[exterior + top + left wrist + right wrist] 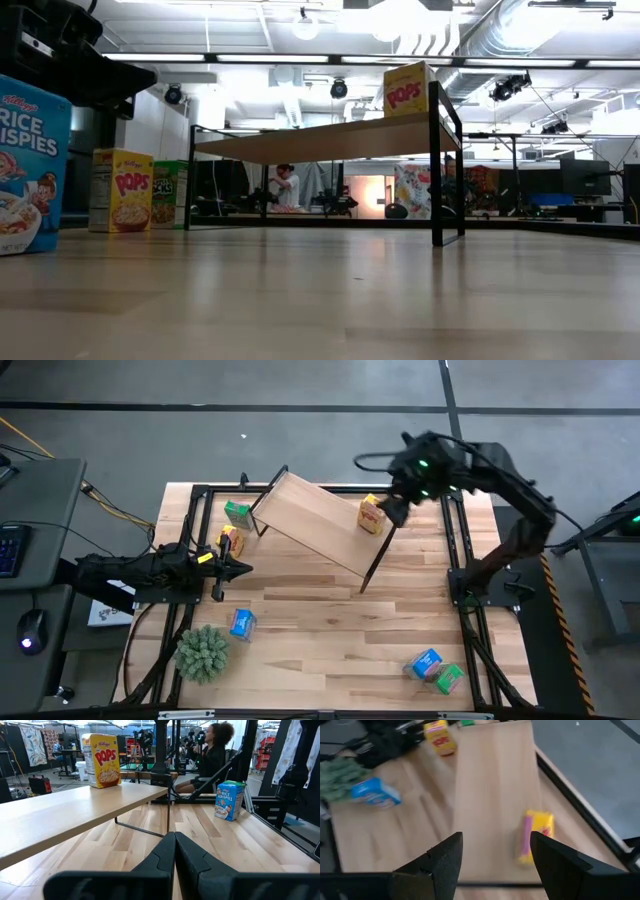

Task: Stack cereal on shelf
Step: Put the yellow cereal box on the shelf aligned with the other yellow cereal box

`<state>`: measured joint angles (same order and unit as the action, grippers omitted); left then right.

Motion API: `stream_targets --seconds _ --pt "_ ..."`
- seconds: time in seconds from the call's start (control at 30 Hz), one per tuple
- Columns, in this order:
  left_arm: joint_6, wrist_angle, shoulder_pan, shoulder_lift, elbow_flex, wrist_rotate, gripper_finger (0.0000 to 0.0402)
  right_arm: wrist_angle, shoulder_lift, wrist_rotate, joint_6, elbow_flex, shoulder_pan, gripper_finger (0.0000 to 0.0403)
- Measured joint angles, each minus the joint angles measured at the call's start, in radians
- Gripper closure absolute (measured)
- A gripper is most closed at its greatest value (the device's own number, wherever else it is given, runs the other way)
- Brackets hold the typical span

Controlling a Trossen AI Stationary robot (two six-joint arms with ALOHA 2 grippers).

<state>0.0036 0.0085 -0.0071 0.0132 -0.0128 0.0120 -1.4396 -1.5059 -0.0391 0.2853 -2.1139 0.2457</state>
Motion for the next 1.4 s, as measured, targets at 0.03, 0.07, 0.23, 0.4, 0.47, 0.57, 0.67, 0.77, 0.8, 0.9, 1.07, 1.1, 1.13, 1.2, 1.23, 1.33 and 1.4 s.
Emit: stream_targets --seconds 0.03,0.07,0.23,0.4,0.47,0.57,0.67,0.77,0.8,0.9,1.07,1.1,1.13,1.2,1.23,1.33,1.4 --pt "0.000 0.000 0.000 0.000 0.000 0.000 0.0401 0.001 0.031 -0.021 0.027 0.023 -0.029 0.0178" --pt "0.000 0.000 0.000 0.000 0.000 0.000 0.0401 0.003 0.066 -0.047 0.056 0.052 -0.062 0.0178" --pt "0.000 0.000 0.000 0.000 0.000 0.000 0.0401 0.076 0.266 -0.210 0.293 0.292 -0.278 0.0178" --pt "0.000 0.000 0.000 0.000 0.000 0.000 0.0401 0.433 0.453 -0.321 0.505 0.623 -0.504 0.0178" --pt "0.000 0.000 0.000 0.000 0.000 0.000 0.0401 0.644 0.496 -0.325 0.532 0.745 -0.559 0.0178" --pt "0.000 0.000 0.000 0.000 0.000 0.000 0.0401 0.963 0.520 -0.321 0.517 0.881 -0.605 0.0178" --pt "0.000 0.000 0.000 0.000 0.000 0.000 0.0401 1.220 0.512 -0.320 0.467 0.970 -0.619 0.0178" --pt "0.000 0.000 0.000 0.000 0.000 0.000 0.0401 1.368 0.495 -0.294 0.426 1.000 -0.607 0.0178" --pt "0.000 0.000 0.000 0.000 0.000 0.000 0.0401 1.388 0.490 -0.285 0.421 1.000 -0.602 0.0178" --pt "-0.088 0.052 -0.002 0.001 0.001 -0.007 0.0401 1.398 0.478 -0.275 0.422 1.000 -0.599 0.0178" --pt "-0.524 0.478 -0.002 0.000 0.001 0.009 0.0401 1.400 0.478 -0.272 0.455 1.000 -0.600 0.0178" --pt "-0.569 0.565 -0.002 0.000 0.000 0.031 0.0401 1.400 0.478 -0.272 0.456 1.000 -0.600 0.0178" --pt "-0.592 0.645 -0.002 0.000 0.000 0.056 0.0401 1.400 0.478 -0.275 0.456 1.000 -0.600 0.0178" --pt "-0.591 0.781 -0.002 0.000 0.000 0.110 0.0401 1.400 0.478 -0.282 0.456 1.000 -0.600 0.0178" --pt "-0.584 0.838 -0.002 0.000 0.000 0.133 0.0401 1.399 0.478 -0.283 0.456 1.000 -0.600 0.0178" --pt "-0.572 0.903 -0.002 0.001 -0.016 0.223 0.0401 1.400 0.478 -0.283 0.455 1.000 -0.600 0.0178" --pt "-0.612 0.833 -0.001 0.030 -0.065 0.283 0.0398 1.400 0.478 -0.283 0.456 1.000 -0.600 0.0178"
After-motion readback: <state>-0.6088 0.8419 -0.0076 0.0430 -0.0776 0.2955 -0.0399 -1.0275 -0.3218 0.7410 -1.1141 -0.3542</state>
